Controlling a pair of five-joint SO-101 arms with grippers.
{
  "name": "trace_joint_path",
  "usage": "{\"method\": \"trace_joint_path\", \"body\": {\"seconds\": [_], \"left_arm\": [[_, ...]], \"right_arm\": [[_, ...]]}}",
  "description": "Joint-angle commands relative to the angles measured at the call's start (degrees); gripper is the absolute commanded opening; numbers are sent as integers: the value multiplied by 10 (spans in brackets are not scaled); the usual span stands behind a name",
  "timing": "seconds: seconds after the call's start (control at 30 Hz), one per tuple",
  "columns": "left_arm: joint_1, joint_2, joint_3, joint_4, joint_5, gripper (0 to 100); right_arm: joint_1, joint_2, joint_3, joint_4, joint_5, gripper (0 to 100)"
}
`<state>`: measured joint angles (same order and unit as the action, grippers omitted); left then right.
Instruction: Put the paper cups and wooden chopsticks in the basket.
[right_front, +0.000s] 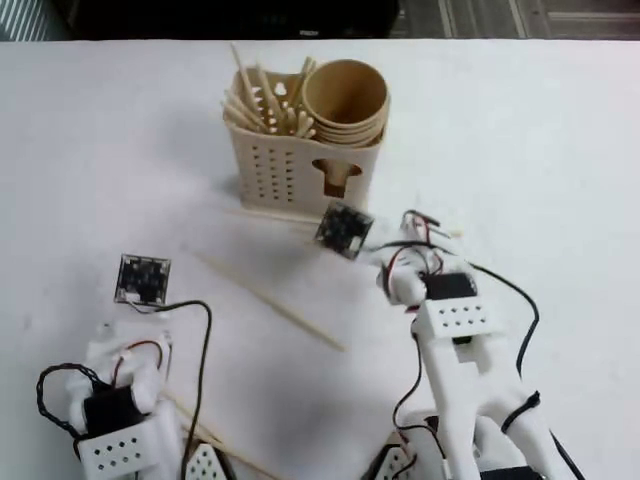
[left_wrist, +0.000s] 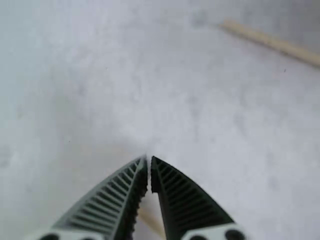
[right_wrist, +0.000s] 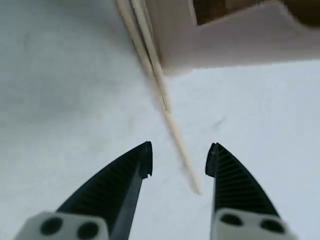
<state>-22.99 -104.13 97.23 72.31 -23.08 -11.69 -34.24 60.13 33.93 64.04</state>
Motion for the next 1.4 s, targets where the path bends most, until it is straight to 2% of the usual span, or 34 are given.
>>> {"method": "trace_joint_path", "body": {"seconds": [0.0, 0.13, 0.23, 0.43, 0.63, 0.77, 0.93, 1.1, 1.37], "left_arm": [[-1, -4, -3, 4, 6, 36], [-1, -4, -3, 4, 6, 36], [-1, -4, -3, 4, 6, 36], [-1, -4, -3, 4, 6, 36], [-1, -4, -3, 4, 6, 36], [-1, -4, -3, 4, 6, 36], [-1, -4, -3, 4, 6, 36], [-1, -4, -3, 4, 6, 36], [-1, -4, -3, 4, 6, 36]], "right_arm": [[-23, 2, -10, -13, 20, 180], [-27, 86, -62, -2, 26, 180], [-24, 169, -133, 44, 54, 180], [-24, 322, -287, 119, 61, 180], [-28, 422, -389, 137, 64, 180], [-28, 465, -407, 135, 109, 177], [-28, 497, -414, 132, 113, 171], [-34, 510, -421, 137, 113, 10], [-55, 503, -422, 232, 113, 21]]}}
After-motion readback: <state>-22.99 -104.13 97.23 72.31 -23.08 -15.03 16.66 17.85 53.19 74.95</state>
